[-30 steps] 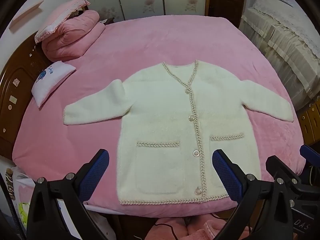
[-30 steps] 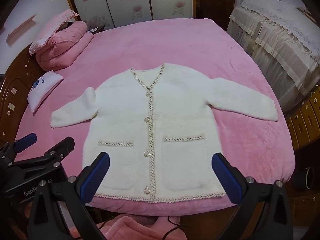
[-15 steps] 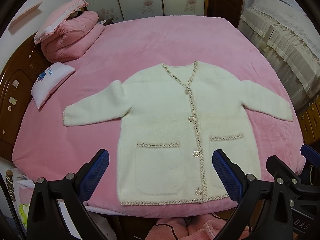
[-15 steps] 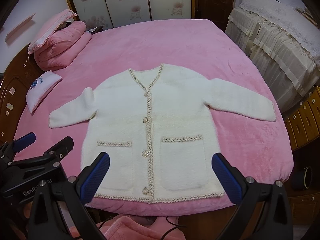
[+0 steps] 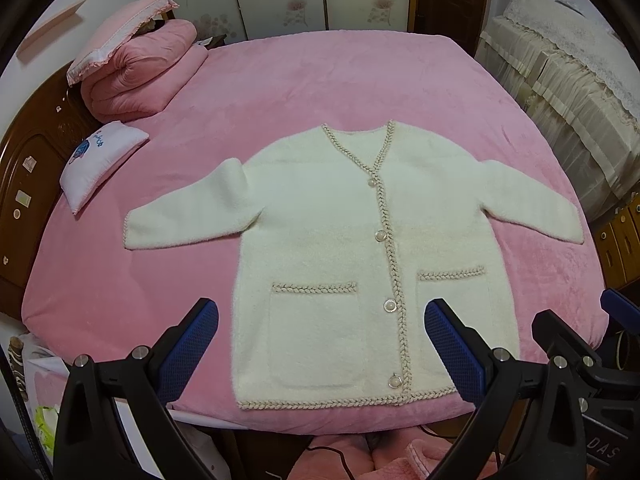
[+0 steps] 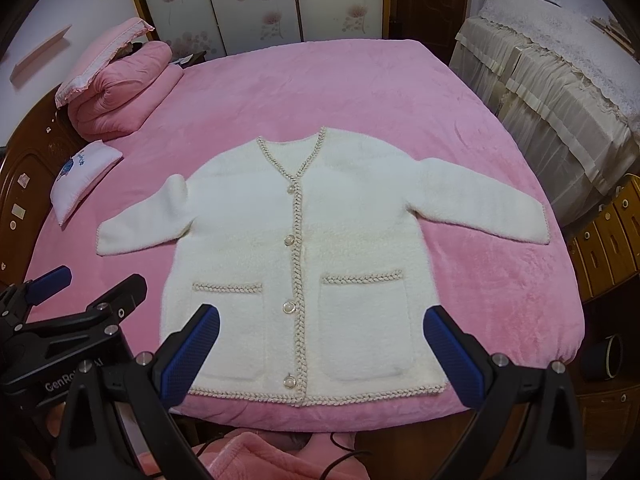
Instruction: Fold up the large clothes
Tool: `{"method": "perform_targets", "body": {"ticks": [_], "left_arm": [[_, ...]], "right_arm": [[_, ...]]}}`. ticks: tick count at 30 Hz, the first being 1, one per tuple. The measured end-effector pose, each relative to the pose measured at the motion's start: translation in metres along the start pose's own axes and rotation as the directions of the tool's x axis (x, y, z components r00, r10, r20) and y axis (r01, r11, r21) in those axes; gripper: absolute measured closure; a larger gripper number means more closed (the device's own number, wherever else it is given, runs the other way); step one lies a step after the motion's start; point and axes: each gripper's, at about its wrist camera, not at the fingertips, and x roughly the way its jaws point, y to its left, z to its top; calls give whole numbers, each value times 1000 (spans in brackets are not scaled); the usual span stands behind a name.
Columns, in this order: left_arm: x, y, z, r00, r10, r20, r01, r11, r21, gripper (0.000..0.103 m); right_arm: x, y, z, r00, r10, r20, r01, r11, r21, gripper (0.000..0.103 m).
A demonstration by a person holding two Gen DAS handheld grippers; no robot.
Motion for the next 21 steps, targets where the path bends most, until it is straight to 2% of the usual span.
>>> {"method": "perform_targets", "body": {"ticks": [21], "left_arm": [[-1,-1,-2,1000,1,-1,-1,1000,6,1]], "right_arm": [[-3,1,0,1000,-13,-2,13,1000,-1,0]]}}
